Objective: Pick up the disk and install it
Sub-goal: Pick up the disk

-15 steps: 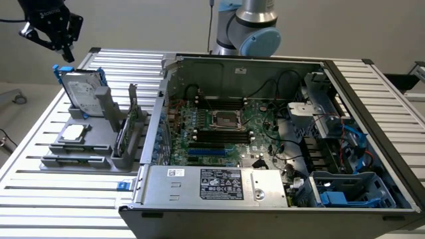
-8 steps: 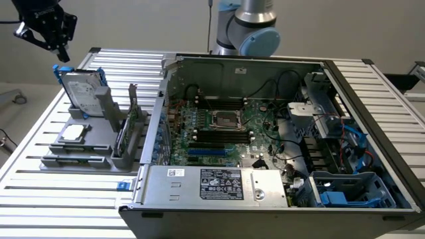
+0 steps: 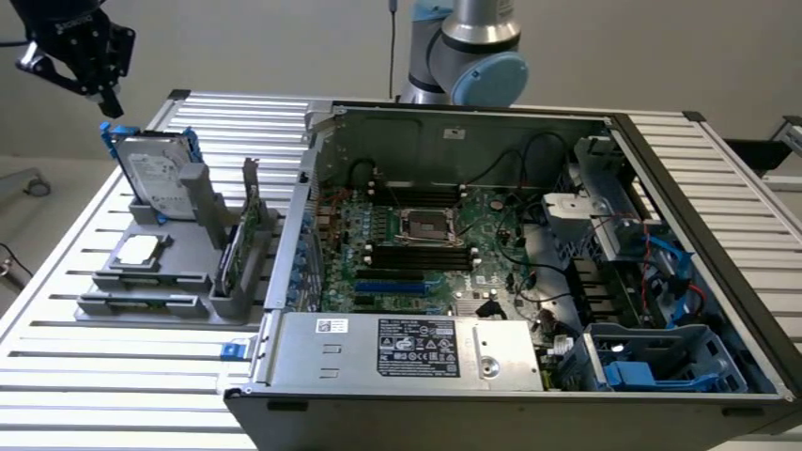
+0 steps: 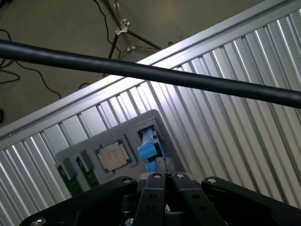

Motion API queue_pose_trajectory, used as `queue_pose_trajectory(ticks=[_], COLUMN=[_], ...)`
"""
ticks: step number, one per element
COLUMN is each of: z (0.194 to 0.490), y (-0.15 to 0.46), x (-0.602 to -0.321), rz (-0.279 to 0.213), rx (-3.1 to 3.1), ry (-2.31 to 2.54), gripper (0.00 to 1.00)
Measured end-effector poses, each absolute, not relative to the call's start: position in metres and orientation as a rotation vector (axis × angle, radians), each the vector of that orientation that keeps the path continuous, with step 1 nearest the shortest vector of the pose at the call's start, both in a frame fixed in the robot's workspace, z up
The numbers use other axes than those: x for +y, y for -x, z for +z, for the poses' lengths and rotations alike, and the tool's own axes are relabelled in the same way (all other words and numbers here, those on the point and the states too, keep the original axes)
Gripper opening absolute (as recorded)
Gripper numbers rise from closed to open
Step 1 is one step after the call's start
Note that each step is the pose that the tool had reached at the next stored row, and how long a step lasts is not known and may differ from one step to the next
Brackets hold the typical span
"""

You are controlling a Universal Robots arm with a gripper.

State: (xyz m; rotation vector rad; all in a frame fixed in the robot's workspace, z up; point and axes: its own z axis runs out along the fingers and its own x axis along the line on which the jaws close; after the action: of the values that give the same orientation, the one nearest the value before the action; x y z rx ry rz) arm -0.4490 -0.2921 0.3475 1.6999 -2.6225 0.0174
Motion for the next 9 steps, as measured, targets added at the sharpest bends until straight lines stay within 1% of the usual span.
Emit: queue_pose_trajectory(ticks=[9], z=[0.3476], y=[0.4482], x=[-0.2920], rz=[0.019], rx=[-2.496], ry=[-1.882], gripper=[0.11])
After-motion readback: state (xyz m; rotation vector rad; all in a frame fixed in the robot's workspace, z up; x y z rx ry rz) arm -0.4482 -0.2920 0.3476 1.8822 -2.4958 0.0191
